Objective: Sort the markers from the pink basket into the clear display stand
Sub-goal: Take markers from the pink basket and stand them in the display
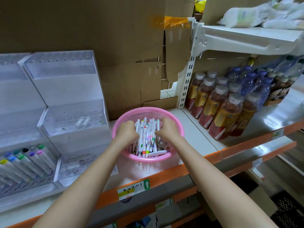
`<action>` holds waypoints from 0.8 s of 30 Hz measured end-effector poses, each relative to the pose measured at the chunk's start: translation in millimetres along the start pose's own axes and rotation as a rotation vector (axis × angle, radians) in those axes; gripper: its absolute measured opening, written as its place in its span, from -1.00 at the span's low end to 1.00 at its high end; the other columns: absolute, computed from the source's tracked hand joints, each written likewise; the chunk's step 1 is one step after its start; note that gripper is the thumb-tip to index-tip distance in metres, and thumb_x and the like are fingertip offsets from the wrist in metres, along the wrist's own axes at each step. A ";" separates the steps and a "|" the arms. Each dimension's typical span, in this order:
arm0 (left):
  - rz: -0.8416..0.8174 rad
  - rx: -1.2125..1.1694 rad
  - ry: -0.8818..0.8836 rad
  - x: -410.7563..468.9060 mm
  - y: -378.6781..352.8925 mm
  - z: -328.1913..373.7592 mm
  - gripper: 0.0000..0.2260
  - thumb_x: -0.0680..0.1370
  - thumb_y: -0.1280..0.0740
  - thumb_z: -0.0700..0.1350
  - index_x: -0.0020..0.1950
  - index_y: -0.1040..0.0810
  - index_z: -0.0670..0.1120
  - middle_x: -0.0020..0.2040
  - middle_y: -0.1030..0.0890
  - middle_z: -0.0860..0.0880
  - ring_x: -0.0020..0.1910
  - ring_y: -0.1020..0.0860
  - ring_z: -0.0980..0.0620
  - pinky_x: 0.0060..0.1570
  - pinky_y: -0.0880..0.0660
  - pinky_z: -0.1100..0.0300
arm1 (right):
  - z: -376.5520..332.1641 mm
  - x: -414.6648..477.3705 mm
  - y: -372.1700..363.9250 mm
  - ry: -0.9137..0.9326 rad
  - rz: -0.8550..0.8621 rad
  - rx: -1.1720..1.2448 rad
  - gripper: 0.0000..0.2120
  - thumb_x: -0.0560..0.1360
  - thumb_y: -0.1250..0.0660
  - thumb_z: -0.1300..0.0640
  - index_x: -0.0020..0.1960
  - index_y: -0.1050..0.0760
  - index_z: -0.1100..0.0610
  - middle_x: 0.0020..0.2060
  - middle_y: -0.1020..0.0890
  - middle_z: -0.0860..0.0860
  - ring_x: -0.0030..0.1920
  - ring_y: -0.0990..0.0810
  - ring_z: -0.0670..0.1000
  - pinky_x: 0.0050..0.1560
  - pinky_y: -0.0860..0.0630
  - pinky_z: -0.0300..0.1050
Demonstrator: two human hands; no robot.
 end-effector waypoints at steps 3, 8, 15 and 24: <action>0.009 -0.064 -0.025 -3.4 1.3 -0.4 -0.82 0.41 -0.29 -0.34 -0.05 -0.43 -0.12 -0.24 -0.55 -0.07 -0.23 -0.55 -0.05 -0.35 -0.45 0.10 | -6.3 -5.2 3.6 0.110 0.048 0.064 -0.41 0.43 -0.30 0.37 0.41 -0.27 0.13 -0.16 -0.50 0.03 -0.23 -0.54 0.01 -0.31 -0.53 -0.05; 0.095 -0.127 -0.209 -12.9 7.8 1.8 -0.39 0.41 -0.31 -0.34 0.43 -0.26 -0.05 0.01 -0.57 -0.04 -0.17 -0.46 0.07 -0.39 -0.26 0.35 | -16.7 -17.0 10.6 0.258 0.121 0.137 -0.40 0.43 -0.29 0.35 0.43 -0.28 0.07 -0.01 -0.61 0.08 -0.15 -0.60 0.05 -0.10 -0.57 0.10; 0.341 -0.269 -0.410 -41.4 31.9 8.8 -0.45 0.46 -0.38 -0.25 0.38 -0.33 0.09 -0.07 -0.60 0.03 -0.23 -0.53 0.11 -0.18 -0.46 0.21 | -43.1 -42.2 15.4 0.445 0.171 0.277 -0.42 0.42 -0.33 0.29 0.36 -0.32 -0.10 -0.04 -0.62 -0.01 -0.14 -0.60 -0.03 -0.10 -0.59 0.02; 0.581 -0.315 -0.403 -96.4 86.6 -26.9 -0.50 0.49 -0.38 -0.17 0.39 -0.36 0.09 -0.22 -0.55 0.07 -0.29 -0.56 0.12 -0.21 -0.56 0.19 | -111.3 -74.1 0.4 0.635 0.208 0.480 -0.42 0.37 -0.36 0.35 0.32 -0.38 -0.01 -0.19 -0.60 0.00 -0.20 -0.59 -0.08 -0.22 -0.52 -0.26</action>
Point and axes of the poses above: each hand's wrist, its own x-axis towards the middle knuckle, its own y-axis out of the back of the hand, z = x × y, the point moved 4 cm from there along x, towards the middle knuckle
